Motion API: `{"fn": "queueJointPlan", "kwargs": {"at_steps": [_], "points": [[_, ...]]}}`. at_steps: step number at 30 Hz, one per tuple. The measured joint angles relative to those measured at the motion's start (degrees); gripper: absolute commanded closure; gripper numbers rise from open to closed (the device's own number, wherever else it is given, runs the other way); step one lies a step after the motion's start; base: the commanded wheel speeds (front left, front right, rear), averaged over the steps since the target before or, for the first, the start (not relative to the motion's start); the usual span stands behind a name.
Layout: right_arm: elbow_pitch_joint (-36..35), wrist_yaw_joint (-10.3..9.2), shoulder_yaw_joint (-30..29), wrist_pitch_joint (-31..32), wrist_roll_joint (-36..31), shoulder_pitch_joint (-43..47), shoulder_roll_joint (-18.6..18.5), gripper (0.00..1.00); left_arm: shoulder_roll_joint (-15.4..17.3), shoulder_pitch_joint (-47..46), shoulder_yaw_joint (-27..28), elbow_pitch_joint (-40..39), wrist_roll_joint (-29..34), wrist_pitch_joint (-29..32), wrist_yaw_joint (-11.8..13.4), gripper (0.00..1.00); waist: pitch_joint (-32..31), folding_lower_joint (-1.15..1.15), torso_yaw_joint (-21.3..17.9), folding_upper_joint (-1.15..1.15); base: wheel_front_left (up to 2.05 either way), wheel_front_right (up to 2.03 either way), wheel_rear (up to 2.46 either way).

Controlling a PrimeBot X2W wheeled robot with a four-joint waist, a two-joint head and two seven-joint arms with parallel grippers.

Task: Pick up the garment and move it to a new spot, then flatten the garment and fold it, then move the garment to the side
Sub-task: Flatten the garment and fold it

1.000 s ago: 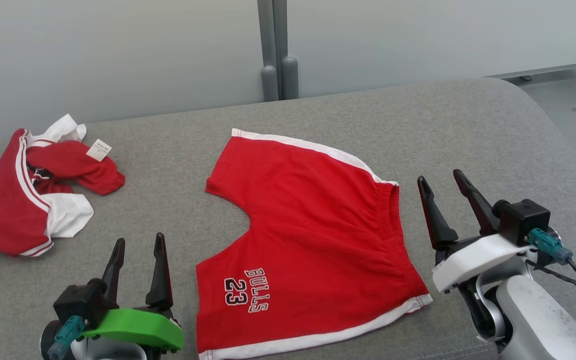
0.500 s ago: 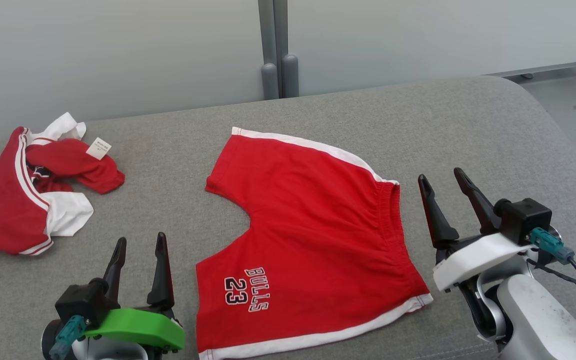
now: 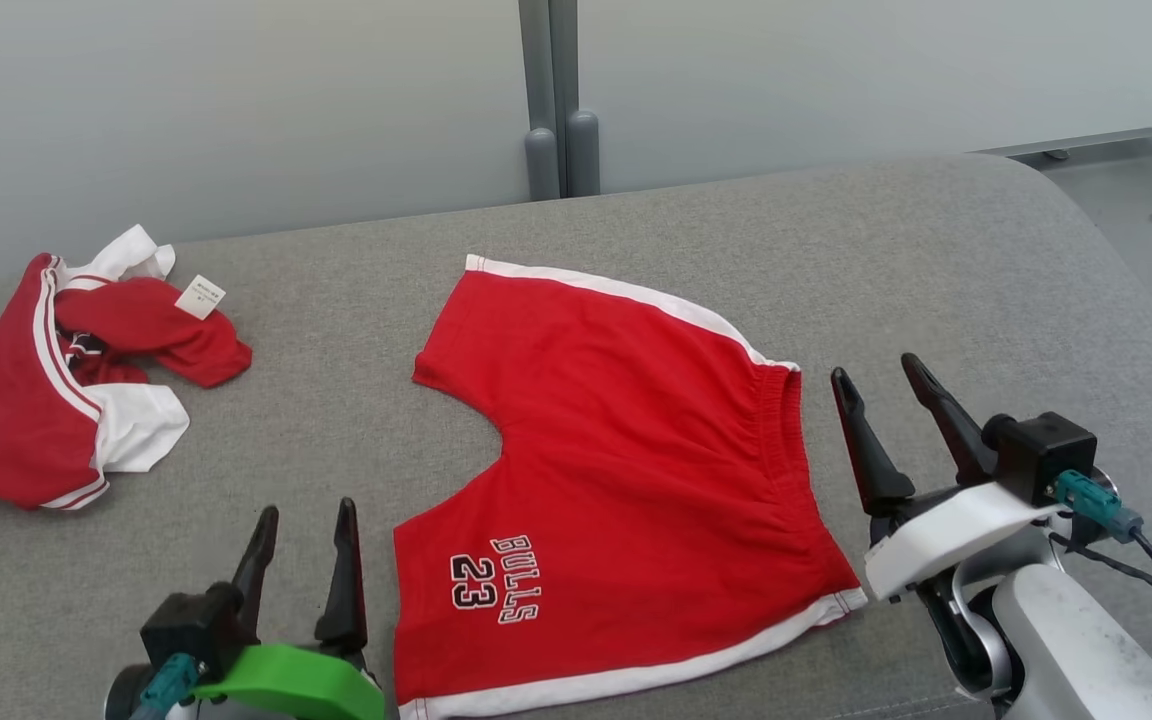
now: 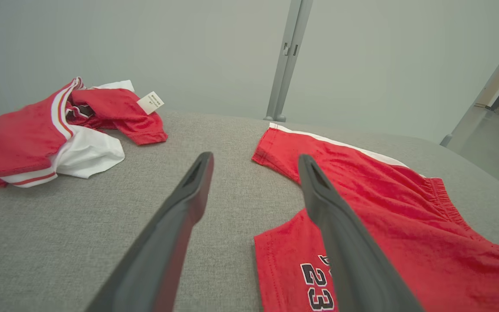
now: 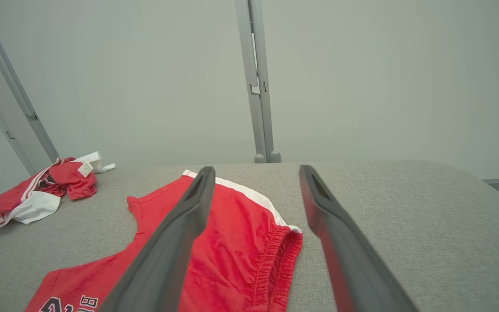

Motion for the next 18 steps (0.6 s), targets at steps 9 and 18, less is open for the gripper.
{"fn": "queueJointPlan", "kwargs": {"at_steps": [9,18], "points": [[2.90,1.87,2.25,0.01,-1.15,3.39,-2.05,0.00,1.76,4.61,-4.22,3.15,0.90,2.68,-2.74,0.00,1.05,0.00,0.37,0.00,0.00,0.00,0.00],[5.14,4.02,5.31,0.36,-2.55,6.30,-3.32,0.00,3.46,7.62,-8.43,4.89,1.68,6.80,-6.00,0.00,3.50,0.00,0.66,0.00,0.00,0.00,0.00]]}}
